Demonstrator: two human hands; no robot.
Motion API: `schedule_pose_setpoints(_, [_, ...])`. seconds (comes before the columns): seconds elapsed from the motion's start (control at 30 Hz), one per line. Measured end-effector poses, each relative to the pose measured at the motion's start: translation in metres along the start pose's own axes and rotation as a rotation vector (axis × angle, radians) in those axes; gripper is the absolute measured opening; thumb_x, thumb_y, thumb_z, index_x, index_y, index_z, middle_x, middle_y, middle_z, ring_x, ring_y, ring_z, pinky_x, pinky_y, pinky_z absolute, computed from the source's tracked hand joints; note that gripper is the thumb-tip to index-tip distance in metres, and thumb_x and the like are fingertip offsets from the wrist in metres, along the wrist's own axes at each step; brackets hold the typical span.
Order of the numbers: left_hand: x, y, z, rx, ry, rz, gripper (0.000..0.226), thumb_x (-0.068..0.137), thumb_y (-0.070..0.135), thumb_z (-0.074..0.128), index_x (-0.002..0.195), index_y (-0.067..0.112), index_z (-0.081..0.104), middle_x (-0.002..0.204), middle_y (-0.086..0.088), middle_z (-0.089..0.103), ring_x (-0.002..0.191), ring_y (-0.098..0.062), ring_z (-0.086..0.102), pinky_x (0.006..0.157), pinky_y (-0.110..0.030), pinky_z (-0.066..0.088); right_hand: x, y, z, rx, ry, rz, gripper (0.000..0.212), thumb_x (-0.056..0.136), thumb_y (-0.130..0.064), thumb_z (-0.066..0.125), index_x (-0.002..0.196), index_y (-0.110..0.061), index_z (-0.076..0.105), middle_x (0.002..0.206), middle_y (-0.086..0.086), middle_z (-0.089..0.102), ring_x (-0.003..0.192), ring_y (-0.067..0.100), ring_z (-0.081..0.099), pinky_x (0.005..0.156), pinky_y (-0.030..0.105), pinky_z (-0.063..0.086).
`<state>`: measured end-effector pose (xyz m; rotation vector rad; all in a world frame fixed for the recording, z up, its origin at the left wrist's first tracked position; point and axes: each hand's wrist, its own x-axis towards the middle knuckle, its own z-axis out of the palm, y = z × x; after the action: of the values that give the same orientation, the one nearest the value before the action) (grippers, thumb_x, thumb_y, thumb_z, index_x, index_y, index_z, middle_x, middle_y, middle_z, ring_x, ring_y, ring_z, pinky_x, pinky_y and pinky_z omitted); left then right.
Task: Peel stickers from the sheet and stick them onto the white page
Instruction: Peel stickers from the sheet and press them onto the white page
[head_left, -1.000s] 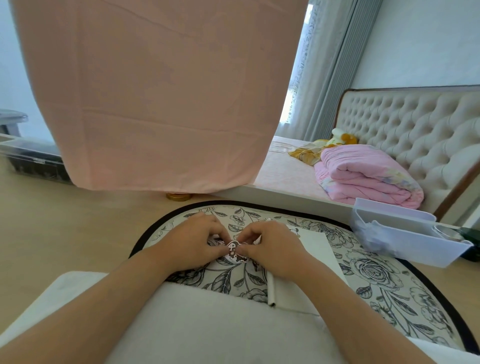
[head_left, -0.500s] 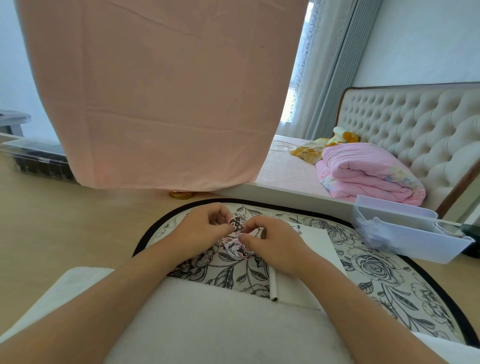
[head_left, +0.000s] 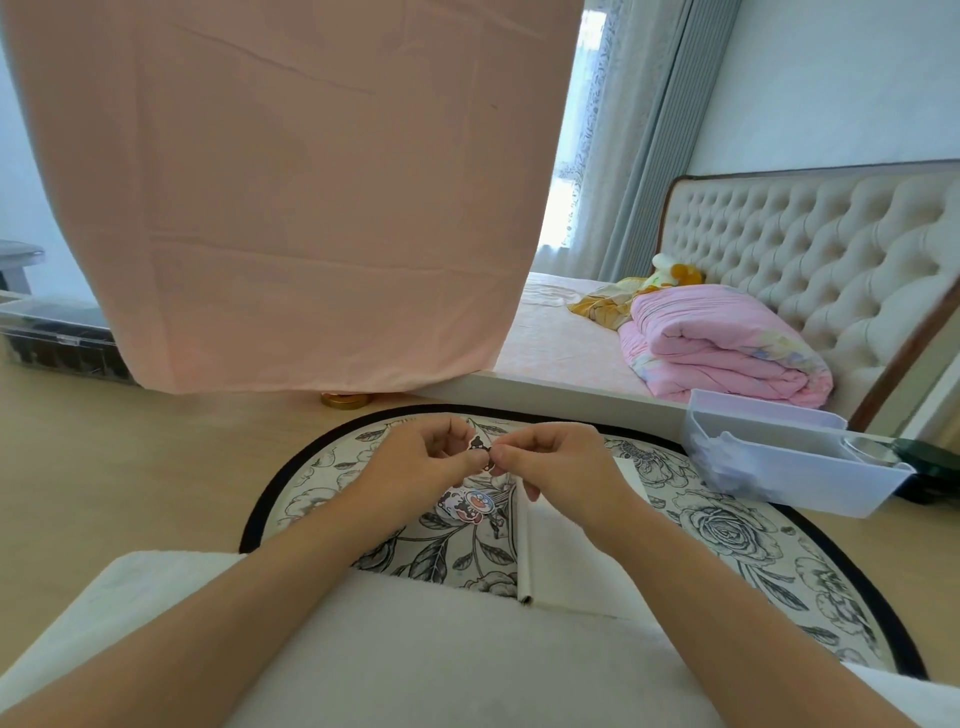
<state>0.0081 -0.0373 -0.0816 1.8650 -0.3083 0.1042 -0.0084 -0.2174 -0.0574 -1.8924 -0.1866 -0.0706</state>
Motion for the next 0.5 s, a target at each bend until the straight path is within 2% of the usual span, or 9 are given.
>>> schedule_pose_setpoints(0.1, [0.001,0.012,0.016,-0.012,0.021,0.001,0.011,0.087,0.017,0.076,0.088,0.01,0.068,0.085,-0.019,0.069,0.062,-0.009,0.061,0.057,-0.014,0.048,-0.008,0.002,-0.017,0.027,0.043,0.03,0.005,0.085,-0.016,0.077,0.082,-0.013,0.079,0.078,0.003,0.077,0.051,0.009,0.049,0.048,0.014,0.039])
schedule_pose_setpoints(0.17, [0.003,0.018,0.028,0.011,-0.008,0.005,0.009,0.087,0.017,0.075,0.083,0.014,0.067,0.087,-0.019,0.071,0.062,-0.01,0.061,0.057,-0.016,0.048,-0.012,0.006,-0.029,0.023,0.07,0.031,0.006,0.086,-0.013,0.074,0.082,-0.011,0.077,0.079,0.004,0.077,0.051,0.011,0.051,0.047,0.013,0.039])
schedule_pose_setpoints(0.23, [0.007,0.024,0.041,0.022,-0.06,0.015,0.01,0.087,0.018,0.074,0.08,0.015,0.066,0.087,-0.018,0.071,0.064,-0.012,0.06,0.064,-0.025,0.052,-0.016,0.01,-0.042,-0.022,0.091,0.024,0.009,0.088,-0.012,0.07,0.082,-0.012,0.076,0.078,0.002,0.076,0.052,0.011,0.053,0.048,0.014,0.04])
schedule_pose_setpoints(0.3, [0.012,0.028,0.054,0.032,-0.098,0.028,0.009,0.086,0.018,0.073,0.084,0.012,0.067,0.087,-0.017,0.071,0.066,-0.014,0.06,0.072,-0.039,0.055,-0.018,0.016,-0.052,-0.088,0.132,0.005,0.012,0.088,-0.012,0.068,0.079,-0.013,0.076,0.076,0.001,0.076,0.05,0.01,0.055,0.05,0.015,0.043])
schedule_pose_setpoints(0.4, [0.02,0.032,0.073,0.11,-0.108,0.076,0.007,0.084,0.023,0.07,0.083,0.016,0.068,0.077,-0.005,0.071,0.061,-0.01,0.057,0.07,-0.042,0.054,-0.015,0.027,-0.066,-0.197,0.216,-0.043,0.014,0.085,-0.014,0.068,0.073,-0.017,0.075,0.074,0.001,0.073,0.05,0.01,0.057,0.053,0.021,0.047])
schedule_pose_setpoints(0.5, [0.024,0.03,0.086,0.252,-0.091,0.147,0.009,0.084,0.03,0.067,0.075,0.028,0.066,0.06,0.014,0.056,0.054,-0.004,0.046,0.059,-0.032,0.043,-0.01,0.038,-0.072,-0.305,0.244,-0.089,0.013,0.082,-0.022,0.069,0.071,-0.028,0.072,0.072,-0.009,0.071,0.057,0.007,0.059,0.061,0.032,0.054])
